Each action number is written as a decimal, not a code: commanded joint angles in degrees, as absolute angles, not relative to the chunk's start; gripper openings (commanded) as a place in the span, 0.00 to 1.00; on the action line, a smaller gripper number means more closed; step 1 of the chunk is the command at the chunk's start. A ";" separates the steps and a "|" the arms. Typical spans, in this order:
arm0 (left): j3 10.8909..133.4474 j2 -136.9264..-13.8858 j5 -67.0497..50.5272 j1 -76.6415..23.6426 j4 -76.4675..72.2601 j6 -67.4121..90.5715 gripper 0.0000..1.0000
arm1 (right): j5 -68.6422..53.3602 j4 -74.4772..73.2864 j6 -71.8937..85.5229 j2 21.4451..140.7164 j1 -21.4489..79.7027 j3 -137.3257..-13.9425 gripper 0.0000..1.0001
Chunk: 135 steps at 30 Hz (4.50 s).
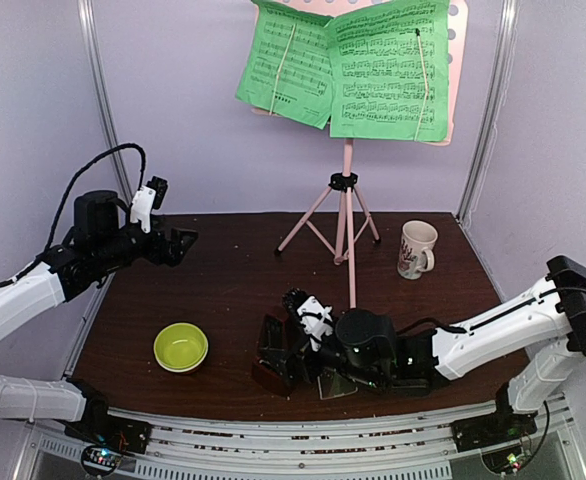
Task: Pack up the instrument practice props
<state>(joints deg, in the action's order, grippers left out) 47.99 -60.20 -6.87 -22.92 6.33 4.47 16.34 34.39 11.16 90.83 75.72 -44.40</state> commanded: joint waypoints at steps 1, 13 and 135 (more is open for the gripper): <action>47.37 -59.92 -8.32 -22.88 3.15 3.43 0.97 | 18.92 36.84 10.47 92.16 75.40 -44.69 1.00; 47.29 -61.05 -12.25 -22.94 2.92 3.43 0.97 | 21.00 38.88 12.19 92.46 75.27 -42.57 0.78; 31.07 -72.14 -17.96 -54.85 -25.44 17.48 0.98 | 18.90 21.53 39.22 50.93 47.74 -16.71 1.00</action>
<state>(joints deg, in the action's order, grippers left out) 28.77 -70.67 -17.87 -54.50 -21.45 19.00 19.77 21.43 38.39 51.55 48.10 -17.32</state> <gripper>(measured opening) 0.982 0.999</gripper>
